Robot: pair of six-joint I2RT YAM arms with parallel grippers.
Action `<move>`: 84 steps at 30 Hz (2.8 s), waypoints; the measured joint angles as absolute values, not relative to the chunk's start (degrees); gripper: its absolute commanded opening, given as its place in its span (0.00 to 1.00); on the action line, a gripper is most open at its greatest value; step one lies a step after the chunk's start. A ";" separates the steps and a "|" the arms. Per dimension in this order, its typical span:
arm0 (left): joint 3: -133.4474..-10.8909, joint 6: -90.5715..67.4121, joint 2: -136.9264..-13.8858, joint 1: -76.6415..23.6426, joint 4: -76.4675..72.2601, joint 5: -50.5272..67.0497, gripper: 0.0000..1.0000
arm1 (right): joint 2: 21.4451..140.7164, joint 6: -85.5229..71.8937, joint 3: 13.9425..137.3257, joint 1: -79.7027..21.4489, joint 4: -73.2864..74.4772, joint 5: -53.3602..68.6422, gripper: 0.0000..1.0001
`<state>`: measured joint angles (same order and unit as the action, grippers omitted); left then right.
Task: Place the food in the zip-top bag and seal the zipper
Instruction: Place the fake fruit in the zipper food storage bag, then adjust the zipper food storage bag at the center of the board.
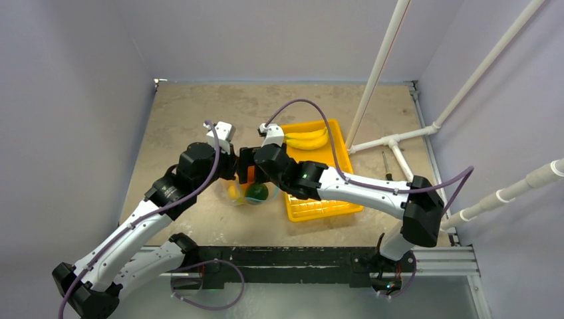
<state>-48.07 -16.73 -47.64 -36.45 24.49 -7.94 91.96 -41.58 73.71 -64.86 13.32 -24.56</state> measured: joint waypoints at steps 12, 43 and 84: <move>-48.07 -16.69 -47.68 -36.47 24.53 -8.14 0.00 | 82.32 -42.41 73.49 -64.88 12.73 -23.40 0.99; -48.07 -16.71 -47.79 -36.47 24.69 -8.12 0.00 | 73.21 -59.72 55.40 -64.86 16.86 -22.79 0.63; -48.07 -16.75 -41.12 -36.47 24.93 -13.21 0.00 | 76.86 -54.04 60.18 -62.17 9.50 -24.82 0.00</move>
<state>-48.07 -16.75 -41.12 -36.47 24.93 -13.21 76.86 -54.04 60.18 -62.17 9.50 -24.82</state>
